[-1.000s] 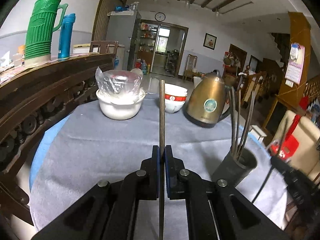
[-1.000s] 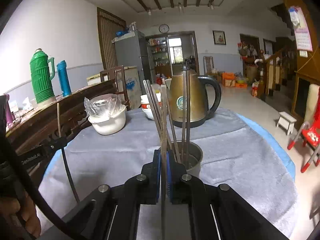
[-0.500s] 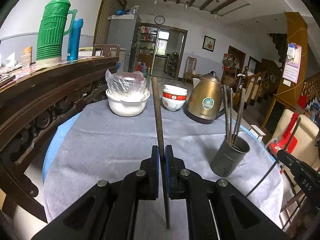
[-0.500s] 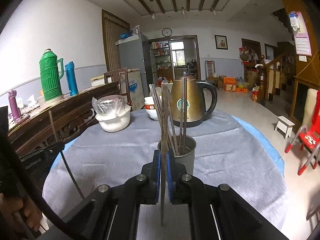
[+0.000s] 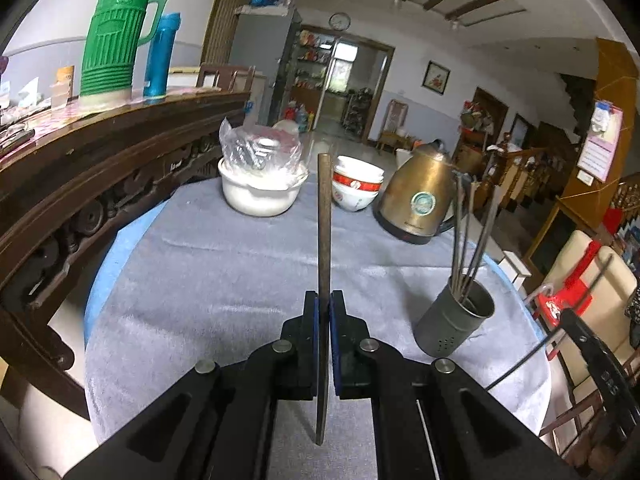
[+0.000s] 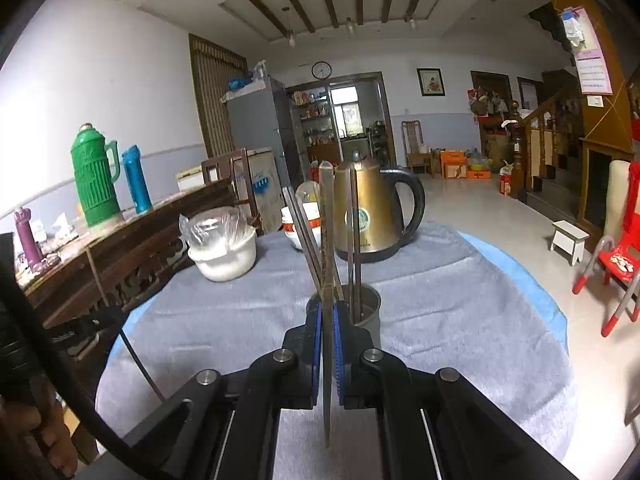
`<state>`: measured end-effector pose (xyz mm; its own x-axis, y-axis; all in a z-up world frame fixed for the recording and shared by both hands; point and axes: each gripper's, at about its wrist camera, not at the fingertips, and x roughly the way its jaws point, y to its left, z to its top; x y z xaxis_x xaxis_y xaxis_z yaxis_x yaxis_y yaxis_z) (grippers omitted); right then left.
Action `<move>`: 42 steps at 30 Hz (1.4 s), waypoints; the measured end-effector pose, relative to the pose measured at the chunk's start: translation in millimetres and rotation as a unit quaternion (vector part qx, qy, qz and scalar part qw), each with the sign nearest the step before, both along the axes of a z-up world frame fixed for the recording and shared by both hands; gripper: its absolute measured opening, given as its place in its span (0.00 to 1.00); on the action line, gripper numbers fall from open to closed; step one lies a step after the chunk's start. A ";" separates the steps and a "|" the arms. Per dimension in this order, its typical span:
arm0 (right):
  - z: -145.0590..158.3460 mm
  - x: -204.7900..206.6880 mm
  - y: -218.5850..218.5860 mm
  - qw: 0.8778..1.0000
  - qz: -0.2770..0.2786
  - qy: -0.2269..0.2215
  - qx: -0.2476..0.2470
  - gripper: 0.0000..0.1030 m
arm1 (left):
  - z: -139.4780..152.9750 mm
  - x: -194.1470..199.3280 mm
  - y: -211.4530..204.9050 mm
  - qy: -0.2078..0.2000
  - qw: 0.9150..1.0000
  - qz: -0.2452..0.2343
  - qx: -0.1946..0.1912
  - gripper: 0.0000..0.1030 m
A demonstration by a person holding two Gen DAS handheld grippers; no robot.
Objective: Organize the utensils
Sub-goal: 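Lower both chopsticks into the grey cup and open both grippers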
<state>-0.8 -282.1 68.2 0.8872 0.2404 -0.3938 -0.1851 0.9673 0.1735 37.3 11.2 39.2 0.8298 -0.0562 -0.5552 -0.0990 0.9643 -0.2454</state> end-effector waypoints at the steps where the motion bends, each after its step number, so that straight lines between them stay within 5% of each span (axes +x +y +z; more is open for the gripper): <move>1: 1.6 -0.7 -0.6 1.000 0.000 -0.001 0.001 0.06 | 0.6 2.3 0.0 0.004 1.000 0.004 -0.001 0.05; 26: 30.1 -2.0 -16.0 0.999 0.000 -0.025 0.032 0.06 | 31.8 18.5 -5.3 -0.006 1.000 -0.003 -0.026 0.05; 42: 96.8 30.3 -53.7 0.992 -0.031 -0.109 0.061 0.06 | 107.3 55.7 -33.8 -0.104 0.987 -0.054 -0.107 0.05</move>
<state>29.5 -335.8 165.0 0.9627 0.2166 -0.1620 -0.1718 0.9524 0.2519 93.0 -22.6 146.5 0.9074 -0.2475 -0.3396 0.0747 0.8903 -0.4493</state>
